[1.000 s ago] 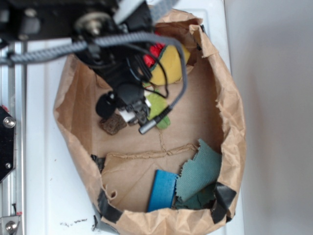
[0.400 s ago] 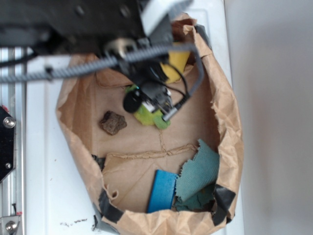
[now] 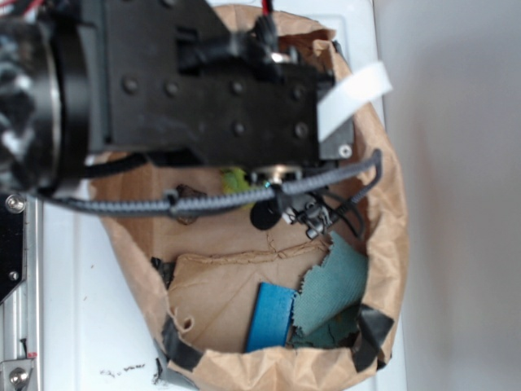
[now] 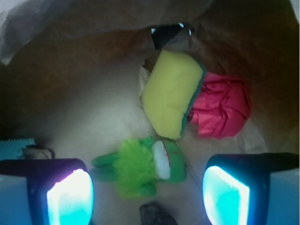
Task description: Grab the green sponge.
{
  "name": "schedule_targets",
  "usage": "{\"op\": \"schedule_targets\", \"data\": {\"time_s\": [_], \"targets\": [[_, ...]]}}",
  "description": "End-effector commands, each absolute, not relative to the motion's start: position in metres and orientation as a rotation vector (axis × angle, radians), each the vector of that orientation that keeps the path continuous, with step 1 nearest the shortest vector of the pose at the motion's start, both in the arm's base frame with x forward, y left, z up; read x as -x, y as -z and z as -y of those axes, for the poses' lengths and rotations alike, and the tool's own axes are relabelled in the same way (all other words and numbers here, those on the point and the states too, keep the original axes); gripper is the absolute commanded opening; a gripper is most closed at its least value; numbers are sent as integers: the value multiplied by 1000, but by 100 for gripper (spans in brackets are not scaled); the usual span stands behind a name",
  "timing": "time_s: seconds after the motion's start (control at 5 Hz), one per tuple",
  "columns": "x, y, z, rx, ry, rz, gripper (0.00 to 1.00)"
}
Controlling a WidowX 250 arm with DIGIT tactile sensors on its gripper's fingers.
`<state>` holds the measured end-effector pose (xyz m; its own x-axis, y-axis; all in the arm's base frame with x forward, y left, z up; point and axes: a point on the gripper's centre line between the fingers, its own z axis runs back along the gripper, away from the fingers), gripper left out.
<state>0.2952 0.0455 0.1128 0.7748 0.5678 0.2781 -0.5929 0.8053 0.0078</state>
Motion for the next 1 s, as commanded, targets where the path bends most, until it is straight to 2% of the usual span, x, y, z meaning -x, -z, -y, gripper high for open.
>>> {"op": "schedule_targets", "data": {"time_s": [0.0, 0.4, 0.8], "targets": [[-312, -125, -47, -89, -625, 312, 100], [-323, -117, -64, -108, -677, 339, 100], [-335, -103, -69, -164, -693, 357, 100]]}}
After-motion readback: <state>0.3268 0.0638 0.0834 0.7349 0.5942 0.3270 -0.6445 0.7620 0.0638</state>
